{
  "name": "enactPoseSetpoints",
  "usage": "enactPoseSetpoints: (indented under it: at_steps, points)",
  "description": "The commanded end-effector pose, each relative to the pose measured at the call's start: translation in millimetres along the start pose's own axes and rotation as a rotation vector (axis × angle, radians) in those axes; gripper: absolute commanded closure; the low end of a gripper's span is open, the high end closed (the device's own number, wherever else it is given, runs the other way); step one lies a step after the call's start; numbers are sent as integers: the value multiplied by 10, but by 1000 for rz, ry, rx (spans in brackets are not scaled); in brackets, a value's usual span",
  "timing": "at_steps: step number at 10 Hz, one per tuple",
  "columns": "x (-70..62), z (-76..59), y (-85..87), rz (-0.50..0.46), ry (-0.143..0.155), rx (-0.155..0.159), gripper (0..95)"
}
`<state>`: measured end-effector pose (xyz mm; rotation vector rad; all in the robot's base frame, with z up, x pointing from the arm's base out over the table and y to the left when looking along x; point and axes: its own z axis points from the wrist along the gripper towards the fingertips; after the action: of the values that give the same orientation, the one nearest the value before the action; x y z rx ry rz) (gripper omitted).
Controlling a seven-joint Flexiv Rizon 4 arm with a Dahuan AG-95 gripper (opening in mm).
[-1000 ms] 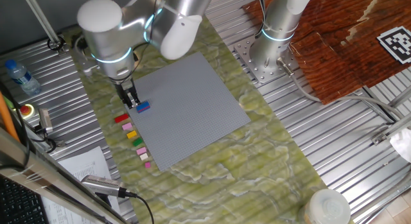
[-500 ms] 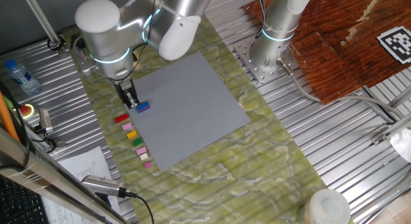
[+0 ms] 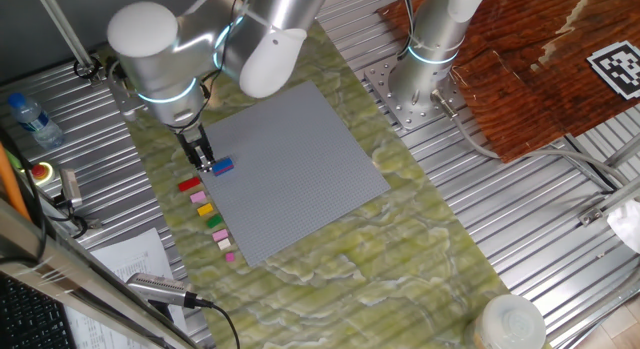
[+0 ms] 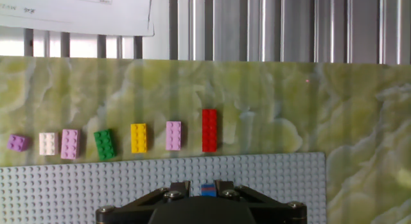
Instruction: Stack small Lego blocks one on top of the other
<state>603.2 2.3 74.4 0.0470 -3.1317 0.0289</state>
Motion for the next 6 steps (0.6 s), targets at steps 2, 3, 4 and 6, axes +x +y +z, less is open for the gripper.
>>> enactPoseSetpoints:
  at_steps: [2,3,4,6]
  points:
    - [-152,256,-48,-18,-61,0,570]
    - [-215,309,-41,-20,-72,1,570]
    - [-239,315,-32,-19,-75,1,570]
    - [-317,316,-16,-11,-78,2,570]
